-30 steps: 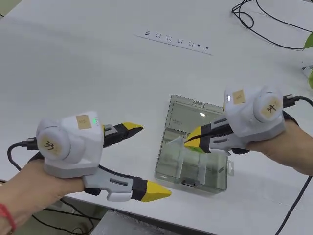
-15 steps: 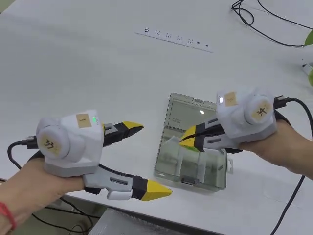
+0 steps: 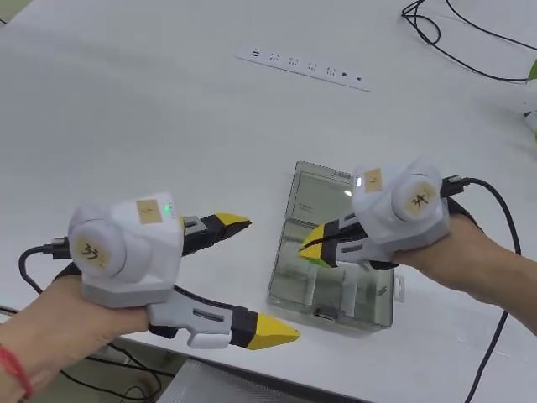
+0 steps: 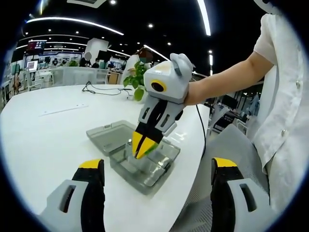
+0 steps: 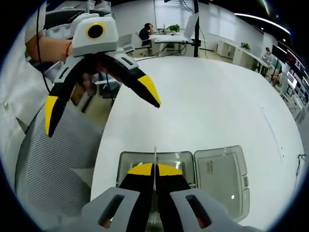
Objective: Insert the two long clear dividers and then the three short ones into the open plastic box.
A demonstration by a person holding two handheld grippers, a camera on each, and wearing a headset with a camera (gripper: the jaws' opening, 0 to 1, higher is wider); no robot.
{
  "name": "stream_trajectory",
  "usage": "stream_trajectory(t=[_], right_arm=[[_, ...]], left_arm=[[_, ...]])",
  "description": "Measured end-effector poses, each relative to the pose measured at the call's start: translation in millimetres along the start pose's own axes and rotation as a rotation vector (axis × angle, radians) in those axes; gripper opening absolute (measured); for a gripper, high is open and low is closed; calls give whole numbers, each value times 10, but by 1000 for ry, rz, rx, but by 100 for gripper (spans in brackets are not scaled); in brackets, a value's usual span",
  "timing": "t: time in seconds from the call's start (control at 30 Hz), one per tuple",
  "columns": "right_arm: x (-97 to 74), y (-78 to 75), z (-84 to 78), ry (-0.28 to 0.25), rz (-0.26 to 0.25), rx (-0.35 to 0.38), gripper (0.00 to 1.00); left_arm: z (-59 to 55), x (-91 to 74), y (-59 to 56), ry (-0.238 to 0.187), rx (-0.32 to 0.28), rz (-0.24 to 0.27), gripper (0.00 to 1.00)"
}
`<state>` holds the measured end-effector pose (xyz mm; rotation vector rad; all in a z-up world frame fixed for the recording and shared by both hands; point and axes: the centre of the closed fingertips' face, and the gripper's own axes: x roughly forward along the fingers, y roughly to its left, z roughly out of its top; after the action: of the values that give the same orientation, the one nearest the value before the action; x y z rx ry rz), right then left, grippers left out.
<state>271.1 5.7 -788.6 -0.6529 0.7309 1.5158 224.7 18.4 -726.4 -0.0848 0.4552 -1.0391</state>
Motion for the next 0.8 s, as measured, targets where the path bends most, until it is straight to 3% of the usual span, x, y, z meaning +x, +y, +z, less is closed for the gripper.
stream_trajectory(t=[0.57,0.8], right_arm=[[143,-3,-74,53,17,41,2],[192,19,-114,110,22,0,2]], left_arm=[[-10,7,3,10,3,-10,93],[4,11,6,6,6,-14,93]])
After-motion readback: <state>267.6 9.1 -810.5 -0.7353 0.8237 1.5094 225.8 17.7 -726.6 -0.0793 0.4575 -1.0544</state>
